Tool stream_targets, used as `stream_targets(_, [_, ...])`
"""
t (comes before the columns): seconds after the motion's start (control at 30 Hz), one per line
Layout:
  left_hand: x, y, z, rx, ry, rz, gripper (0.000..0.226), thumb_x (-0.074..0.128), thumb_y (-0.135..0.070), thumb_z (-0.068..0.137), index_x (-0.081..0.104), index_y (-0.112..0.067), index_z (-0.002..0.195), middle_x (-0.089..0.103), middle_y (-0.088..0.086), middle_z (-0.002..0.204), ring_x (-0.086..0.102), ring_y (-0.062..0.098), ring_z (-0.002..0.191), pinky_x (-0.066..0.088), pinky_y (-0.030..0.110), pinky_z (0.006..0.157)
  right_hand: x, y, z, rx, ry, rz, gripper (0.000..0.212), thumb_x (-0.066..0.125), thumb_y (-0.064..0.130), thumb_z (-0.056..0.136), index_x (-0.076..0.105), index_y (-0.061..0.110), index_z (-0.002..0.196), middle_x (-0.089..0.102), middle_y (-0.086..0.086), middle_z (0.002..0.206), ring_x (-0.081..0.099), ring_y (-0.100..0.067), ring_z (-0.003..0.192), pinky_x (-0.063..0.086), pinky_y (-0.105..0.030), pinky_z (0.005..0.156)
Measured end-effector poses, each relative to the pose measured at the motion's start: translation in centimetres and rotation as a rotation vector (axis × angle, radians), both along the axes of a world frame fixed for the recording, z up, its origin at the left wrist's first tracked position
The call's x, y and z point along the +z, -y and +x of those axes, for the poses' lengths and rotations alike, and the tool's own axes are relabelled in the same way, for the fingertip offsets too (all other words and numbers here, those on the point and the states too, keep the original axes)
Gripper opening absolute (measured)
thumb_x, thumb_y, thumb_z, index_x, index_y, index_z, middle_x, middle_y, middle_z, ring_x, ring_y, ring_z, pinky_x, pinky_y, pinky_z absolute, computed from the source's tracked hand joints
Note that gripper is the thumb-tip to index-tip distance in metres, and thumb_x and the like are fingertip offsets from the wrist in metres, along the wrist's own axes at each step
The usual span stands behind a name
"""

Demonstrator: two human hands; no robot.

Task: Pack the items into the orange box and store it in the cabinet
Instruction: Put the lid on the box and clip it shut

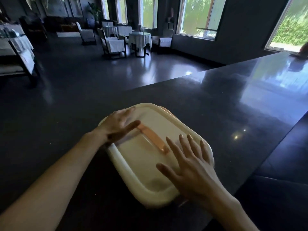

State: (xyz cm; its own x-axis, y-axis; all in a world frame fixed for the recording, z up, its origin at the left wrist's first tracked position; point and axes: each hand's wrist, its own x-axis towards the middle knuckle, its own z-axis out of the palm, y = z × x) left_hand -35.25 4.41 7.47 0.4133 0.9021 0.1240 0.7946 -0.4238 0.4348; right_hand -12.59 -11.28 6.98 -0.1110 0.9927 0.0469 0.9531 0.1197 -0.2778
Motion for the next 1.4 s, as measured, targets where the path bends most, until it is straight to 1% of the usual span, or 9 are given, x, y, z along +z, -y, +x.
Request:
stream_targets(0.17, [0.6, -2.3, 1.5, -0.109, -0.072, -0.019, 0.071, 0.030, -0.063, 0.083, 0.000, -0.039, 0.144, 0.004, -0.004, 0.156, 0.007, 0.014, 0.142, 0.006, 0.026, 0.105, -0.5, 1.9, -2.6, -0.131, 0.004, -0.103, 0.100, -0.013, 0.092, 0.049, -0.029, 0.043, 0.134, -0.030, -0.005, 0.149, -0.029, -0.028, 0.136, -0.022, -0.048, 0.105])
stream_targets(0.33, [0.4, -3.7, 1.3, -0.009, 0.091, -0.138, 0.071, 0.021, -0.077, 0.078, 0.014, -0.046, 0.141, 0.024, -0.005, 0.152, 0.026, 0.020, 0.137, 0.022, 0.038, 0.105, -0.3, 1.9, -2.8, -0.196, 0.050, -0.107, 0.110, -0.017, 0.093, 0.040, -0.029, 0.040, 0.136, -0.035, 0.001, 0.143, -0.026, -0.027, 0.137, -0.020, -0.048, 0.106])
stream_targets(0.47, [0.1, -4.2, 0.3, 0.012, 0.137, -0.214, 0.078, 0.019, -0.082, 0.070, 0.020, -0.048, 0.139, 0.027, -0.009, 0.151, 0.026, 0.017, 0.137, 0.020, 0.032, 0.103, -0.4, 1.6, -2.2, -0.207, 0.093, -0.111, 0.116, -0.022, 0.091, 0.035, -0.020, 0.041, 0.140, -0.032, 0.002, 0.145, -0.024, -0.024, 0.139, -0.019, -0.046, 0.107])
stream_targets(0.57, [-0.1, -4.1, 0.3, 0.007, 0.161, -0.231, 0.081, 0.018, -0.084, 0.067, 0.018, -0.048, 0.139, 0.027, -0.012, 0.150, 0.026, 0.016, 0.137, 0.020, 0.033, 0.102, 0.0, 1.7, -2.3, -0.233, 0.141, -0.015, 0.108, -0.014, 0.089, 0.055, 0.022, 0.038, 0.143, 0.014, -0.008, 0.155, 0.014, -0.032, 0.141, 0.004, -0.054, 0.109])
stream_targets(0.63, [0.1, -4.3, 0.3, 0.010, 0.154, -0.223, 0.083, 0.019, -0.086, 0.064, 0.014, -0.050, 0.139, 0.027, -0.012, 0.150, 0.027, 0.017, 0.136, 0.021, 0.035, 0.101, 0.0, 1.9, -2.3, -0.236, 0.043, 0.086, 0.091, 0.006, 0.079, 0.077, 0.062, 0.023, 0.120, 0.055, -0.015, 0.130, 0.050, -0.037, 0.120, 0.032, -0.061, 0.097])
stream_targets(0.67, [0.2, -4.5, 0.2, 0.013, 0.111, -0.204, 0.084, 0.021, -0.088, 0.063, 0.013, -0.052, 0.139, 0.027, -0.011, 0.151, 0.027, 0.018, 0.136, 0.022, 0.036, 0.103, -0.2, 2.0, -2.3, -0.229, 0.010, 0.131, 0.085, 0.011, 0.074, 0.081, 0.068, 0.018, 0.111, 0.061, -0.014, 0.122, 0.056, -0.036, 0.113, 0.037, -0.061, 0.093])
stream_targets(0.83, [-0.4, -4.8, -0.6, 0.025, -0.161, -0.183, 0.083, 0.021, -0.092, 0.058, 0.001, -0.062, 0.133, 0.025, -0.006, 0.152, 0.031, 0.025, 0.134, 0.028, 0.048, 0.104, -1.7, 1.8, -1.9, -0.205, -0.033, 0.308, 0.078, 0.014, 0.066, 0.088, 0.071, 0.016, 0.105, 0.065, -0.011, 0.116, 0.059, -0.031, 0.111, 0.040, -0.060, 0.094])
stream_targets(1.2, [-0.5, -4.4, -0.4, 0.056, -0.164, -0.222, 0.077, 0.023, -0.092, 0.059, -0.012, -0.069, 0.124, 0.025, 0.002, 0.152, 0.032, 0.032, 0.133, 0.029, 0.051, 0.102, -4.0, 1.5, -0.8, -0.105, -0.260, 0.725, 0.063, 0.025, 0.048, 0.096, 0.076, 0.013, 0.083, 0.072, -0.005, 0.098, 0.064, -0.023, 0.102, 0.045, -0.051, 0.093])
stream_targets(1.4, [-1.2, 0.7, -0.9, 0.327, -0.197, -0.201, 0.086, 0.013, -0.085, 0.065, -0.016, -0.048, 0.137, 0.028, 0.011, 0.147, 0.039, 0.038, 0.123, 0.031, 0.050, 0.098, -3.5, -1.5, 4.6, 0.025, -0.453, 0.552, 0.045, 0.031, 0.037, 0.093, 0.072, 0.018, 0.097, 0.068, 0.000, 0.109, 0.058, -0.016, 0.113, 0.032, -0.044, 0.104])
